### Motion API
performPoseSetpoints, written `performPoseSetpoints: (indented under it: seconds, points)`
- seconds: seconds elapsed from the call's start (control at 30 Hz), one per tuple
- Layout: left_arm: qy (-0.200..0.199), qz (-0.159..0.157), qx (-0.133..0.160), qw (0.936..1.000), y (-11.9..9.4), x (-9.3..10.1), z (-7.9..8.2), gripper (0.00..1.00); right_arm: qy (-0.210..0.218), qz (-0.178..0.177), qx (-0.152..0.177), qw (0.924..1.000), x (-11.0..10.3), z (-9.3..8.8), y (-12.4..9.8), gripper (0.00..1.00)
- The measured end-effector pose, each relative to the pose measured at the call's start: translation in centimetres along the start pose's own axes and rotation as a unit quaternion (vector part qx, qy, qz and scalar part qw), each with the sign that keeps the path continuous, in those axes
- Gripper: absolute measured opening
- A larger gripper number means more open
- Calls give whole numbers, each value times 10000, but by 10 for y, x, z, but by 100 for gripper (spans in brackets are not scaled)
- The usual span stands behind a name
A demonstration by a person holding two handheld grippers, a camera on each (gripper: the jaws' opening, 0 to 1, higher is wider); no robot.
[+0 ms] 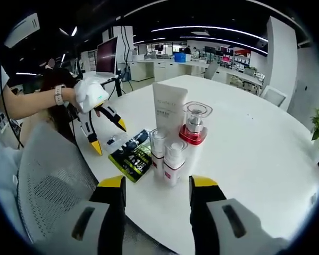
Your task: Arrange the skincare products in the storage area until every visible bottle or jar stands upright without overlapping.
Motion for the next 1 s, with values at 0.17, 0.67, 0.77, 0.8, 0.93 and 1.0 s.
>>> performPoseSetpoints:
  seconds: [0.17,0.67,0.77,0.8,0.93,1.0]
  points:
    - [-52,48,1,10000,-1,0,-2,65,-31,12,25,10000,0,2,0,48]
    - [-353,-87,237,9991,-13,6,4,71,-56,5,45,10000,-3,3,-2,49]
    - [-410,-2,352,9985,-16,6,6,72,-41,-11,59,10000,-3,2,-3,49]
    - [-444,19,404,9982,-16,6,6,73,-31,-18,63,10000,-3,2,-3,49]
    - [-541,107,468,9974,-18,7,6,76,-18,-46,48,10000,-3,1,-4,51]
    - [-578,150,542,9967,-20,9,7,76,-9,-58,55,10000,-3,1,-4,51]
Point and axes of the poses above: the point that each gripper's makers call its tool centre point, and the gripper's own axes: y roughly forward along the fingers, x roughly to its right, z roughly out of its top, the point moved 8 cm from there along -y, roughly backward along the fingers, and after that the axes turned 2 degrees about x, right-handed, at the moved point
